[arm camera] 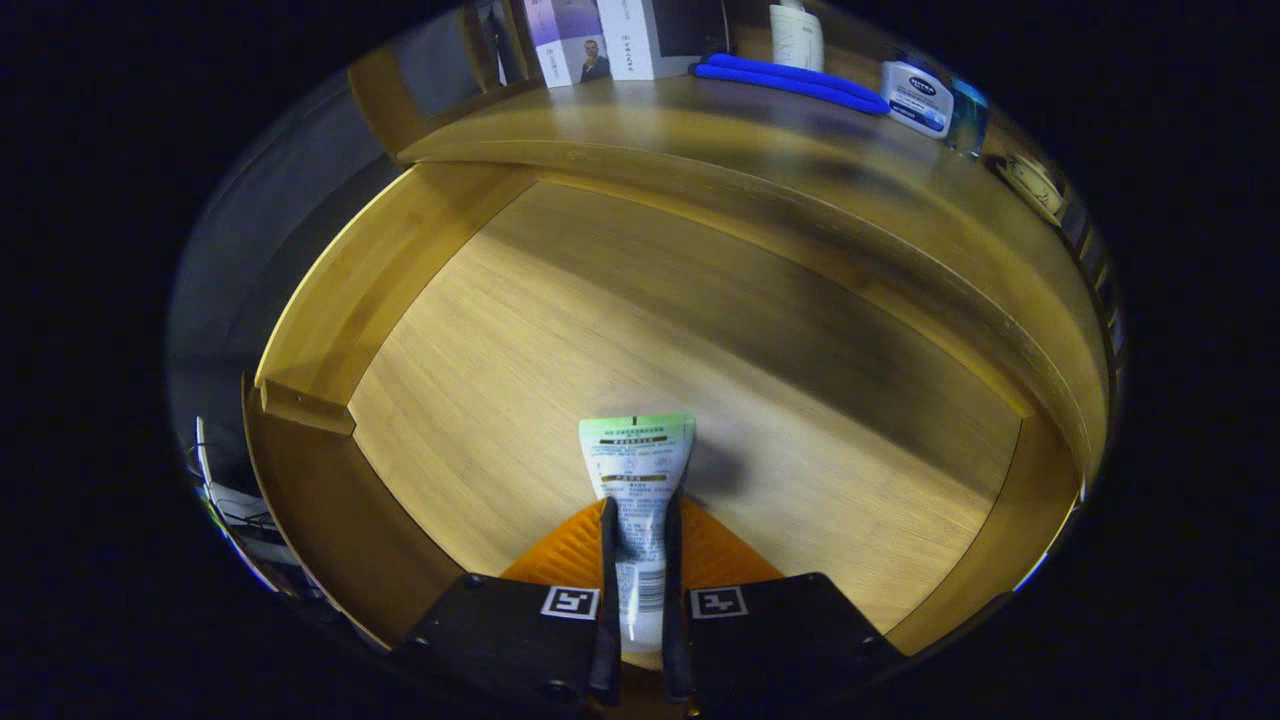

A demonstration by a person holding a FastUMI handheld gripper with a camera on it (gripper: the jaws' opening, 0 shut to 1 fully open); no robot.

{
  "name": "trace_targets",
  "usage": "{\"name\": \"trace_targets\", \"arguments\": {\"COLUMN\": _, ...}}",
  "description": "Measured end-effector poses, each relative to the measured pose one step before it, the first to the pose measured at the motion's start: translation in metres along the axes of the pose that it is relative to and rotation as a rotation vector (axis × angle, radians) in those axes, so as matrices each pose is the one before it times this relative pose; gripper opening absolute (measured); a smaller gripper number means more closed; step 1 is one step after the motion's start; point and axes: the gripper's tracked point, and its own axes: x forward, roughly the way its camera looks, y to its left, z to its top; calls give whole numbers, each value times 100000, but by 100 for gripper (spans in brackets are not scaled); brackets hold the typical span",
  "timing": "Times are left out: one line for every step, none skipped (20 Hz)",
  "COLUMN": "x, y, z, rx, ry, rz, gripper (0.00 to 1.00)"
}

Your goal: Pull open the drawer, take out the items inside it, and place them on the countertop above the cabinet.

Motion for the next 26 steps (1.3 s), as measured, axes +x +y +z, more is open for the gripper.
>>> {"name": "trace_targets", "arguments": {"x": -203, "y": -258, "z": -36, "rx": 380, "ry": -974, "rz": -1074, "gripper": 19}}
{"name": "trace_targets", "arguments": {"x": -152, "y": -255, "z": -32, "rx": -900, "ry": -827, "rz": -1516, "gripper": 19}}
{"name": "trace_targets", "arguments": {"x": -278, "y": -201, "z": 7, "rx": -404, "ry": -675, "rz": -1154, "gripper": 19}}
{"name": "trace_targets", "arguments": {"x": -431, "y": -69, "z": 223, "rx": 32, "ry": -1409, "rz": -237, "gripper": 19}}
{"name": "trace_targets", "arguments": {"x": -443, "y": -14, "z": 318, "rx": 48, "ry": -1946, "rz": -106, "gripper": 19}}
{"name": "trace_targets", "arguments": {"x": -458, "y": 56, "z": 417, "rx": 962, "ry": -1891, "rz": 243, "gripper": 19}}
{"name": "trace_targets", "arguments": {"x": -503, "y": 235, "z": 341, "rx": 317, "ry": -2046, "rz": 608, "gripper": 19}}
{"name": "trace_targets", "arguments": {"x": -599, "y": 209, "z": 440, "rx": 32, "ry": -2256, "rz": 410, "gripper": 19}}
{"name": "trace_targets", "arguments": {"x": -495, "y": 364, "z": 228, "rx": -199, "ry": -2159, "rz": 1014, "gripper": 19}}
{"name": "trace_targets", "arguments": {"x": -590, "y": 391, "z": 316, "rx": 84, "ry": -1937, "rz": 1176, "gripper": 19}}
{"name": "trace_targets", "arguments": {"x": -474, "y": 325, "z": 317, "rx": -48, "ry": -1759, "rz": 952, "gripper": 19}}
{"name": "trace_targets", "arguments": {"x": -515, "y": 352, "z": 336, "rx": -172, "ry": -1523, "rz": 1352, "gripper": 19}}
{"name": "trace_targets", "arguments": {"x": -420, "y": 309, "z": 455, "rx": -146, "ry": -1818, "rz": 1042, "gripper": 19}}
{"name": "trace_targets", "arguments": {"x": -509, "y": 207, "z": 548, "rx": -276, "ry": -1959, "rz": 816, "gripper": 19}}
{"name": "trace_targets", "arguments": {"x": -493, "y": 231, "z": 557, "rx": -173, "ry": -2257, "rz": 749, "gripper": 19}}
{"name": "trace_targets", "arguments": {"x": -615, "y": 181, "z": 711, "rx": -9, "ry": -2244, "rz": 710, "gripper": 19}}
{"name": "trace_targets", "arguments": {"x": -499, "y": 60, "z": 774, "rx": 591, "ry": -2795, "rz": 387, "gripper": 19}}
{"name": "trace_targets", "arguments": {"x": -475, "y": -80, "z": 1046, "rx": 948, "ry": -3061, "rz": 112, "gripper": 19}}
{"name": "trace_targets", "arguments": {"x": -421, "y": -141, "z": 1031, "rx": 1751, "ry": -3557, "rz": -283, "gripper": 19}}
{"name": "trace_targets", "arguments": {"x": -307, "y": -227, "z": 1161, "rx": 2084, "ry": -3157, "rz": -140, "gripper": 18}}
{"name": "trace_targets", "arguments": {"x": -188, "y": -234, "z": 967, "rx": 2384, "ry": -2552, "rz": -20, "gripper": 19}}
{"name": "trace_targets", "arguments": {"x": -130, "y": -327, "z": 916, "rx": 2312, "ry": -1538, "rz": -130, "gripper": 18}}
{"name": "trace_targets", "arguments": {"x": 106, "y": -405, "z": 861, "rx": 2874, "ry": -1792, "rz": -493, "gripper": 19}}
{"name": "trace_targets", "arguments": {"x": 124, "y": -423, "z": 984, "rx": 3025, "ry": -1322, "rz": -776, "gripper": 18}}
{"name": "trace_targets", "arguments": {"x": 91, "y": -496, "z": 943, "rx": 3745, "ry": -1499, "rz": -911, "gripper": 19}}
{"name": "trace_targets", "arguments": {"x": 141, "y": -504, "z": 1071, "rx": 4003, "ry": -1532, "rz": -734, "gripper": 19}}
